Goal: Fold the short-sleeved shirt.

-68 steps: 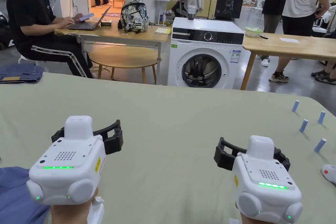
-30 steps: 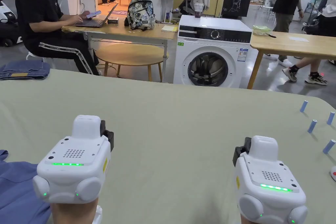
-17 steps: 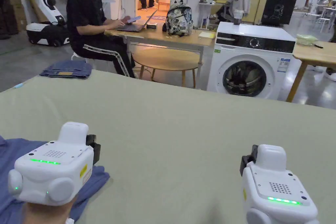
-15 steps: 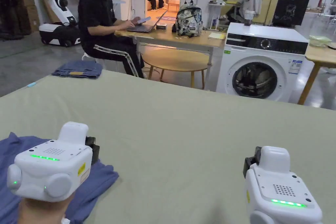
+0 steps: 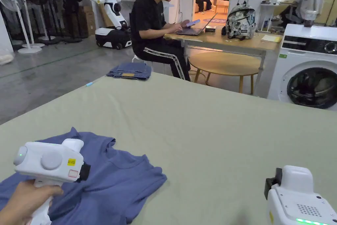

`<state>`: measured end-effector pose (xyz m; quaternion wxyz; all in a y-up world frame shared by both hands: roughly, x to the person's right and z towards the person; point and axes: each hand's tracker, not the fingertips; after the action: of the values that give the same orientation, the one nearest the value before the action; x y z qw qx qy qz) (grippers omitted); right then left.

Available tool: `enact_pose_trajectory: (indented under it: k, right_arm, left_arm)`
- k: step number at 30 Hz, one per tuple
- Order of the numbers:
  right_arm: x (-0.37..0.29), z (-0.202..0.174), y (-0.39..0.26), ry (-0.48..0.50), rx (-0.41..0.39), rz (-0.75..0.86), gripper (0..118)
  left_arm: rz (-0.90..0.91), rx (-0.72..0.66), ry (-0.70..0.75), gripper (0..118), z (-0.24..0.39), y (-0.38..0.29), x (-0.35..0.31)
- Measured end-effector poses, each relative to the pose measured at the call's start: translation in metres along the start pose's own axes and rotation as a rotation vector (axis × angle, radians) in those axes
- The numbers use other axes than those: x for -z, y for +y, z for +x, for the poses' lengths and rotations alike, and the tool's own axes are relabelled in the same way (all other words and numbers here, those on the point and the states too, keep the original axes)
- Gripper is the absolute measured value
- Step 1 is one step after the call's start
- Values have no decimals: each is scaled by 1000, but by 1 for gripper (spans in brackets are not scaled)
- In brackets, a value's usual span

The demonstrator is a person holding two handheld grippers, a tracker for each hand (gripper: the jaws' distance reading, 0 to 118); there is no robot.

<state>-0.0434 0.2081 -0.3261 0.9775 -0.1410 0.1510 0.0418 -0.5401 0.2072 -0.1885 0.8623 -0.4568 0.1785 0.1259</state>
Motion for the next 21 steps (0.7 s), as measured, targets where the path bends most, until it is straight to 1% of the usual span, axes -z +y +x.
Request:
enact_pose_trajectory:
  k: [3, 5, 6, 7, 8, 10, 12, 13, 14, 15, 16, 17, 18, 19, 20, 21]
  right_arm:
    - [4, -3, -4, 4, -10, -18, 0]
    - [4, -4, -5, 7, -12, -33, 0]
    - [5, -4, -6, 6, -11, -39, 0]
    - [7, -4, -8, 5, -11, -45, 0]
    - [9, -4, -11, 4, -11, -50, 0]
    - [11, -4, -12, 0, -12, -58, 0]
    - [10, -4, -13, -2, -11, -70, 0]
    - [11, -4, -13, -2, -11, -76, 0]
    - [11, -4, -14, -4, -12, -81, 0]
    - [11, -4, -15, -5, -12, -85, 0]
    - [12, -3, -16, -5, -13, -88, 0]
    - [12, -3, -17, -6, -14, -91, 0]
    - [11, -3, -17, -7, -15, -92, 0]
    - [11, -2, -18, -7, -15, -94, 0]
    - [10, -3, -19, -6, -15, -98, 0]
    - [11, -3, -20, -6, -16, -100, 0]
  left_arm:
    - [-43, -12, -34, 0, -14, -2, 16]
    - [-41, -10, -19, 24, -17, -3, 21]
    - [-41, -12, -23, 38, -19, -3, 24]
    - [-41, -27, -24, 55, -21, -3, 28]
    - [-51, -37, -22, 75, -20, -3, 34]
    - [-74, -43, -43, 74, -23, -3, 54]
    - [-132, -29, -9, 75, -21, -8, 69]
    - [-160, -3, 38, 75, -24, -10, 77]
    - [-190, 20, 67, 73, -23, -14, 84]
    - [-153, 26, 59, 71, -21, -17, 85]
    - [-121, 18, 67, 65, -20, -18, 82]
    - [-109, 4, 80, 53, -9, -22, 75]
    - [-88, 3, 91, 26, -7, -22, 73]
    - [-60, 2, 88, 4, -6, -23, 70]
    - [-52, 0, 97, 0, -4, -24, 71]
    - [-57, 10, 120, 0, -13, -20, 78]
